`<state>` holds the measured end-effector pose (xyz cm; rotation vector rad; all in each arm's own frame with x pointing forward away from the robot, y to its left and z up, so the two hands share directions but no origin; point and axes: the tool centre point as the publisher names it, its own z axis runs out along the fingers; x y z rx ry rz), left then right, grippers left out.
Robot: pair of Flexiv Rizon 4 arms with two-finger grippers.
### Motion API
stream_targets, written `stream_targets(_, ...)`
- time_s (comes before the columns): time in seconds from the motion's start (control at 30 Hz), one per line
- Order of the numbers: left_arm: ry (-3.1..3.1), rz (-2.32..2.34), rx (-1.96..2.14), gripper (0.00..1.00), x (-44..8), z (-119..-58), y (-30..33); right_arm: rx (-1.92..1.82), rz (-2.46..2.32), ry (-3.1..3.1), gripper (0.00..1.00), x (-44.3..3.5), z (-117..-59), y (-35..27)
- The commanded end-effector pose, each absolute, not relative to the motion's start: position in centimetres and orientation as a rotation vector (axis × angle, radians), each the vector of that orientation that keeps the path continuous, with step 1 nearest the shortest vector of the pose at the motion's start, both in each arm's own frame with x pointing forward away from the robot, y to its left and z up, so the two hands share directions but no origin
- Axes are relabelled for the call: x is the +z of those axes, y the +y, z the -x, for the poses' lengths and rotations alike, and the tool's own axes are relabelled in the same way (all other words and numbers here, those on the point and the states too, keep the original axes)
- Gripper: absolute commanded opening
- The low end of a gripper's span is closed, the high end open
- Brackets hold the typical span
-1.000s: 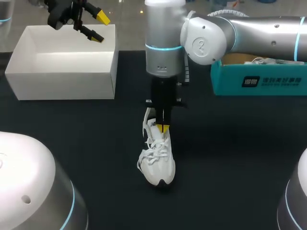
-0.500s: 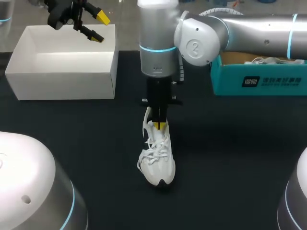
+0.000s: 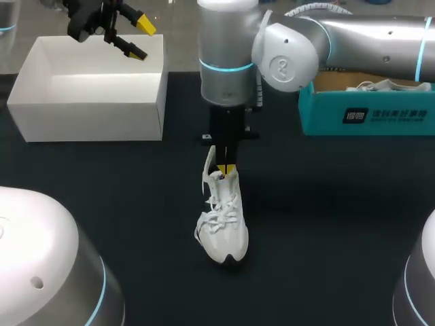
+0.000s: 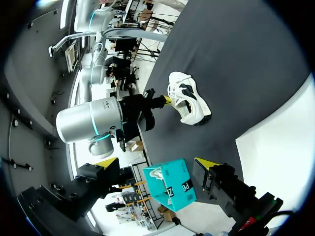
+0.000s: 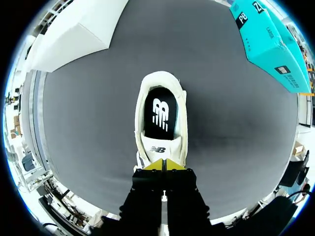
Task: Take the shoe out of the shoebox, open the shoe tongue, remove and reinsert the insole, then place the shoe into the shoebox
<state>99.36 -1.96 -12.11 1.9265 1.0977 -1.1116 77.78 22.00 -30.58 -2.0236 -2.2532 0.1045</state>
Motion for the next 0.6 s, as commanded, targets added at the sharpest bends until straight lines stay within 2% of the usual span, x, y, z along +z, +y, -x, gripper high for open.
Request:
stream_targets(0.03, 1.097, -1.931, -1.112, 1.00, -12.08, -99.46, -1.92, -0.193, 1.690, -2.457, 0.00, -30.24, -77.98, 20.15)
stream_targets(0.1, 1.097, -1.931, -1.112, 1.00, -12.08, -99.46, -1.92, -0.272, 1.535, -2.499, 0.00, -30.39, -78.53, 19.90)
stream_targets(0.6, 1.097, -1.931, -1.112, 1.00, -12.08, -99.46, -1.92, -0.272, 1.535, -2.499, 0.00, -30.39, -78.53, 19.90)
